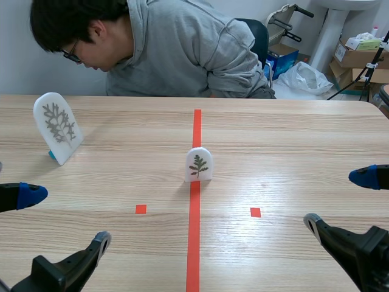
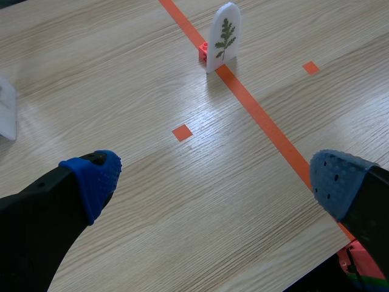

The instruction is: Do the leaf sorting experiment

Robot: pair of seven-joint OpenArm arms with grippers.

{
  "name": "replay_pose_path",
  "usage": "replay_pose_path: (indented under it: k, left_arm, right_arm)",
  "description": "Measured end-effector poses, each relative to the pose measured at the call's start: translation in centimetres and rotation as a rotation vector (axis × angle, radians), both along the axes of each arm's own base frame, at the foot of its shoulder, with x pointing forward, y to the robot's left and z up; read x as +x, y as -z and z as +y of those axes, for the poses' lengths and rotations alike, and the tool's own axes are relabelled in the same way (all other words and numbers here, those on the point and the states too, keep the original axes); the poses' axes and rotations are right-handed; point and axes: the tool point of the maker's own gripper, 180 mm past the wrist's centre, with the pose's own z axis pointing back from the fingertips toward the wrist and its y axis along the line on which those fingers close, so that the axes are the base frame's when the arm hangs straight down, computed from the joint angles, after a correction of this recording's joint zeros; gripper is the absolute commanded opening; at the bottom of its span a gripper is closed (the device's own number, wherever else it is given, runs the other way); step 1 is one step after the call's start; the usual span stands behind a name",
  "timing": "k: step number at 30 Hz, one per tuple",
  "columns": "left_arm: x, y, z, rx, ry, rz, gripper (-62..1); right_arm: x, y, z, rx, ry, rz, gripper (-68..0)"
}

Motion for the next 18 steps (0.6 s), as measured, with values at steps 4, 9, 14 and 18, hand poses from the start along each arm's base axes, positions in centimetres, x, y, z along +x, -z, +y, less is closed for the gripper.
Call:
replay_pose_path:
  k: [4, 9, 14, 18]
  left_arm:
    - [0.00, 0.00, 0.00, 0.000, 0.000, 0.000, 1.4]
    - [-0.21, 0.50, 0.15, 0.016, -0.001, 0.026, 1.4]
    - [-0.30, 0.73, 0.22, 0.026, 0.000, 0.037, 1.4]
    - [-0.24, 0.68, 0.22, 0.026, 0.000, 0.035, 1.4]
  right_arm:
    - [0.00, 0.00, 0.00, 0.000, 0.000, 0.000, -9.7]
    - [-0.11, 0.30, -0.12, -0.011, 0.002, 0.015, -9.7]
    - [-0.11, 0.30, -0.12, -0.011, 0.002, 0.015, -9.7]
    - [-0.11, 0.30, -0.12, -0.011, 0.002, 0.015, -9.7]
